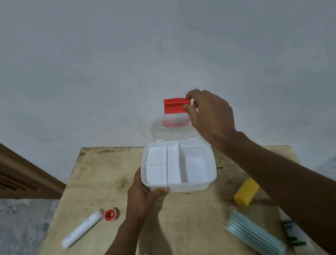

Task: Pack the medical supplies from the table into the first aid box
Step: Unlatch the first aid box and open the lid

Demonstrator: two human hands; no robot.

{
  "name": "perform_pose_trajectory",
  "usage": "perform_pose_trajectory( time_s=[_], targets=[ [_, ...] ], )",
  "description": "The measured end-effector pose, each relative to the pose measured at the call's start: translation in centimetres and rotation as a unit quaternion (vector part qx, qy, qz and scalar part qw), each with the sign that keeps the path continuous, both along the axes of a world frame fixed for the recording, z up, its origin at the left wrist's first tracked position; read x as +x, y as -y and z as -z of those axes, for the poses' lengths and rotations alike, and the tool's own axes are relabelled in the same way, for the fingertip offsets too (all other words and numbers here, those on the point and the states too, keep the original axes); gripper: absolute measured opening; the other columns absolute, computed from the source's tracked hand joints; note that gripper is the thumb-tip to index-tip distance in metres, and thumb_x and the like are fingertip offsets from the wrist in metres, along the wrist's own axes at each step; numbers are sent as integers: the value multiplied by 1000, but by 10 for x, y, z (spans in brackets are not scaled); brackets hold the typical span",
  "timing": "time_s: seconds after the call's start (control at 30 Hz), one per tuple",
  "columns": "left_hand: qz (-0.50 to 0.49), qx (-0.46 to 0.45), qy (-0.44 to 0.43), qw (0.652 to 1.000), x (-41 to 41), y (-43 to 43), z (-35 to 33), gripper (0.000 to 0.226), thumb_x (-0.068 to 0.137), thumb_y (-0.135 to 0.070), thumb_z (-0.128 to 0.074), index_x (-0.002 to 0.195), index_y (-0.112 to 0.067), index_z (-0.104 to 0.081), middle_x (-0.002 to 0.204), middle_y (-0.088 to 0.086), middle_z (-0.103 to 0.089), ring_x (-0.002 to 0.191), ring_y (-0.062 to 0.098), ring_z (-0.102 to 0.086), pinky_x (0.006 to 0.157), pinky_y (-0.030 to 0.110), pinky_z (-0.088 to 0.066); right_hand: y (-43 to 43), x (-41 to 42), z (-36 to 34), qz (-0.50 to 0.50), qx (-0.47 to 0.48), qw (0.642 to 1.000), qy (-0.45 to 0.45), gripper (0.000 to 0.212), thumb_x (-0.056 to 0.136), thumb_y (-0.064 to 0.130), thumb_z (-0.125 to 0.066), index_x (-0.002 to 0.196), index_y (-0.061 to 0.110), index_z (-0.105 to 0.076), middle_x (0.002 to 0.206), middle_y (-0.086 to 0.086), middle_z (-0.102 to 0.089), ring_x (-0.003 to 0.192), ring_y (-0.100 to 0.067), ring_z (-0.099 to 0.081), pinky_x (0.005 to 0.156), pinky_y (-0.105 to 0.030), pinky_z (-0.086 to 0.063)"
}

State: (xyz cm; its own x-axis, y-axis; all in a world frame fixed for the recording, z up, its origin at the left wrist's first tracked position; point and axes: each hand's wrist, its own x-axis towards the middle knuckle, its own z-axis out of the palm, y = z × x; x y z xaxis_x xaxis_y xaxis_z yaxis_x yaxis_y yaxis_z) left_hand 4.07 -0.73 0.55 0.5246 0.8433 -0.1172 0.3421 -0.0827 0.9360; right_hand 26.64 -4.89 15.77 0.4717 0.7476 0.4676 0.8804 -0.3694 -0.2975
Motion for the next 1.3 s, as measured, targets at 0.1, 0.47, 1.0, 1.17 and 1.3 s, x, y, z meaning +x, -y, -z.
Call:
perform_pose_trajectory(
  time_s=[0.1,0.47,1.0,1.17,1.3],
  targets=[
    [12,7,-8,1000,-5,1,-1,101,49,-57,-82,138,-27,-44,119,-27,-61,109,1,-61,86,21,-54,-4,1,4,-15,-29,999,20,43,95,25,-58,135,14,-48,104,-8,-68,94,-32,-61,81,-45,-52],
    [130,54,18,990,-9,-14,-26,106,64,-34,-91,147,-34,-24,131,-23,-56,117,-3,-57,90,29,-56,-2,-1,20,-7,-32,999,27,28,92,18,-62,119,10,-60,105,-8,-69,97,-30,-61,81,-44,-54],
    [187,33,13,982,-18,-26,-36,96,64,-39,-90,138,-42,-29,116,-28,-56,101,-2,-59,66,10,-51,7,-22,18,99,-128,987,9,63,82,-8,-55,139,13,-43,131,-14,-53,125,-33,-45,90,-44,-52],
    [191,36,14,981,-25,-18,-36,96,59,-47,-83,137,-42,-26,114,-23,-60,96,1,-63,67,13,-53,11,-29,19,113,-197,974,1,75,86,0,-58,151,17,-26,153,-11,-33,142,-34,-27,112,-50,-35],
    [198,48,35,978,-22,-8,-38,88,63,-46,-80,131,-48,-23,115,-19,-61,96,-7,-62,65,6,-49,13,-31,14,112,-249,961,-31,83,91,7,-55,156,25,-6,165,-6,2,151,-32,-3,118,-52,-17]
  ],
)
